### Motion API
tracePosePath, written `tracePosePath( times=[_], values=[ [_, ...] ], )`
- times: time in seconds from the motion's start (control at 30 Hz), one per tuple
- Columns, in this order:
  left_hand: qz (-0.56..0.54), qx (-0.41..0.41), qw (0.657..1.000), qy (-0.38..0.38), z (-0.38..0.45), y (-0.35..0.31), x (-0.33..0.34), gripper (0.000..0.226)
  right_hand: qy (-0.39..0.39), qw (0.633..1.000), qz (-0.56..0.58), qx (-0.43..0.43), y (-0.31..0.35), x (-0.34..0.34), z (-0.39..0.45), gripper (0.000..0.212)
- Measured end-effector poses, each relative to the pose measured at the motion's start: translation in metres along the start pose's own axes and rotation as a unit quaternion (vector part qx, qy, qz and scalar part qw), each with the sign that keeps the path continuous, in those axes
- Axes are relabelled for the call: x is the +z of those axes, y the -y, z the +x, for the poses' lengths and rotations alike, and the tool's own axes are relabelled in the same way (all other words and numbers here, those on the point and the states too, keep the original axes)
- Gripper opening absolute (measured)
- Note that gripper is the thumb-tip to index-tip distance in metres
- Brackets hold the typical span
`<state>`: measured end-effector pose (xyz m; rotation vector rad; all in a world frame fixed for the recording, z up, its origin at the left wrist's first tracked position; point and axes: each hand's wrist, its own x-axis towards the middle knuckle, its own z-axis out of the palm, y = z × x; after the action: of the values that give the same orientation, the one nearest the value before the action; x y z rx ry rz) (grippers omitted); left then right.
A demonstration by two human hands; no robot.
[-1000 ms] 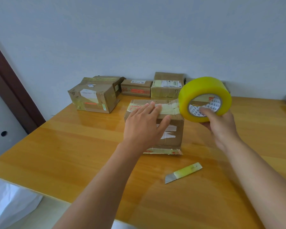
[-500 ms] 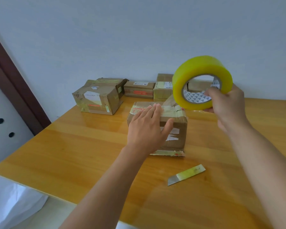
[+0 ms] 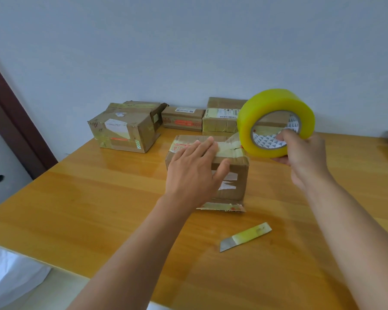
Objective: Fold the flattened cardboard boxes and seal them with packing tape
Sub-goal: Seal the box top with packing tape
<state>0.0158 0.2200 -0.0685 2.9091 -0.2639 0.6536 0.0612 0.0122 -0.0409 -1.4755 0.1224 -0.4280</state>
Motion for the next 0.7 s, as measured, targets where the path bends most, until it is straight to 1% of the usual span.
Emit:
tracePosePath(
  times=[0.1,0.23,0.37,0.53,0.7],
  values=[
    [-0.005,0.01,1.0,0.012,0.0,-0.001,-0.001,0.062,0.0,1.0,0.004,0.002,0.0,0.0,0.0,0.016],
    [-0.011,0.013,1.0,0.0,-0.001,-0.003,0.0,0.055,0.005,1.0,-0.001,0.002,-0.003,-0.002,-0.003,0.014],
    [-0.011,0.034,0.999,-0.01,-0.001,-0.009,0.0,0.061,0.005,1.0,0.0,0.004,-0.006,-0.005,-0.004,0.017],
    [-0.02,0.044,0.999,0.015,0.002,-0.01,-0.002,0.053,0.0,1.0,-0.003,0.001,-0.009,-0.006,-0.003,0.015],
    [-0.006,0.05,0.999,-0.001,-0.001,-0.013,0.0,0.057,-0.001,1.0,-0.018,-0.003,-0.012,-0.008,-0.003,0.016]
  ],
)
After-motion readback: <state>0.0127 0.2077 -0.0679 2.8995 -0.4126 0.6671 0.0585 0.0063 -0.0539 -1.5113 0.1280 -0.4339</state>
